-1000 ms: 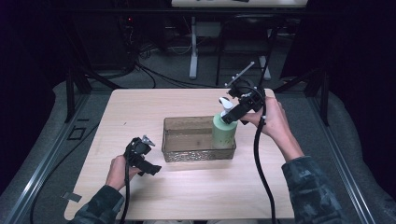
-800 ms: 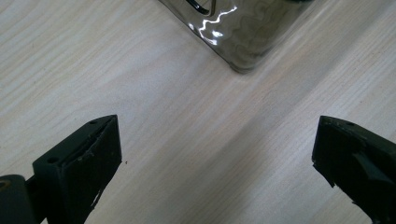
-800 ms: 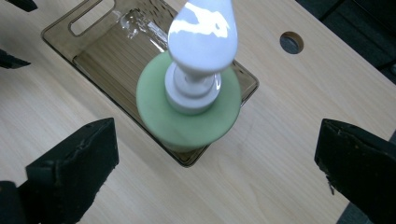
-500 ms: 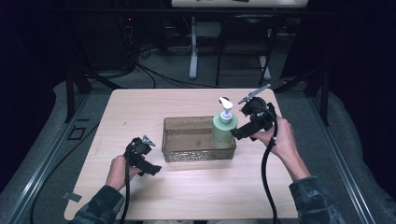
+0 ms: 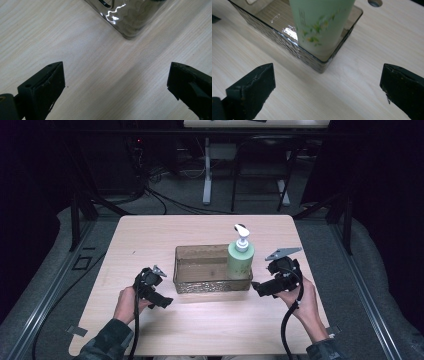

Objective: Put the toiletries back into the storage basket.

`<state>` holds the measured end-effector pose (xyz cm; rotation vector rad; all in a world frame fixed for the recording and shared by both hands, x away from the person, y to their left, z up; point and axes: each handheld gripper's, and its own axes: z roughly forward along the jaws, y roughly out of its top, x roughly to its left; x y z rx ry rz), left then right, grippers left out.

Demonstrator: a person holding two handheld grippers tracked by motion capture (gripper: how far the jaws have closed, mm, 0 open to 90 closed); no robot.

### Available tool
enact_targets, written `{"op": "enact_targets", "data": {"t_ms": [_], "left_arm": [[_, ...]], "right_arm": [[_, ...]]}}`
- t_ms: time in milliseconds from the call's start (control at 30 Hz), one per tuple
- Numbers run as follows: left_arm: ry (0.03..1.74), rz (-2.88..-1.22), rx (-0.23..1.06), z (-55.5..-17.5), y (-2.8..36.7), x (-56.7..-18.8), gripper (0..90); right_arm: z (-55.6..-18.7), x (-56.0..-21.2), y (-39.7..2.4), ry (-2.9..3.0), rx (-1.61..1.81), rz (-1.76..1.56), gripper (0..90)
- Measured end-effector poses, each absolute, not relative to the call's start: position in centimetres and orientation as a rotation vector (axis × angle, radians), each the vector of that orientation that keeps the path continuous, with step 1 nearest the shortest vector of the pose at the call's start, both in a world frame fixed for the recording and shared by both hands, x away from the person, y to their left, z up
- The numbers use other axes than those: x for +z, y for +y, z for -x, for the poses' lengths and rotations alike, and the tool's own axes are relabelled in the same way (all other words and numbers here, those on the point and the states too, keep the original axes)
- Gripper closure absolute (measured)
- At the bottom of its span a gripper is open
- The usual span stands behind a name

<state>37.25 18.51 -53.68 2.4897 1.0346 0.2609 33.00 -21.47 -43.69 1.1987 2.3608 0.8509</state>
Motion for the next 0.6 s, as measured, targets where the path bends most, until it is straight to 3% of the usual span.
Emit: {"op": "enact_targets", "data": {"t_ms": [233,600], "left_arm": [[1.029,-2.482,0.259,-37.3,18.5,-53.6,1.5],[1.021,-2.489,0.250,-37.4,18.4,-53.7,1.5]], "right_arm": [[-32.9,-47.6,-22.3,2.377,0.812,-1.271,0.0],[-33.2,-48.4,-22.9,2.378,0.794,-1.281,0.0]]}}
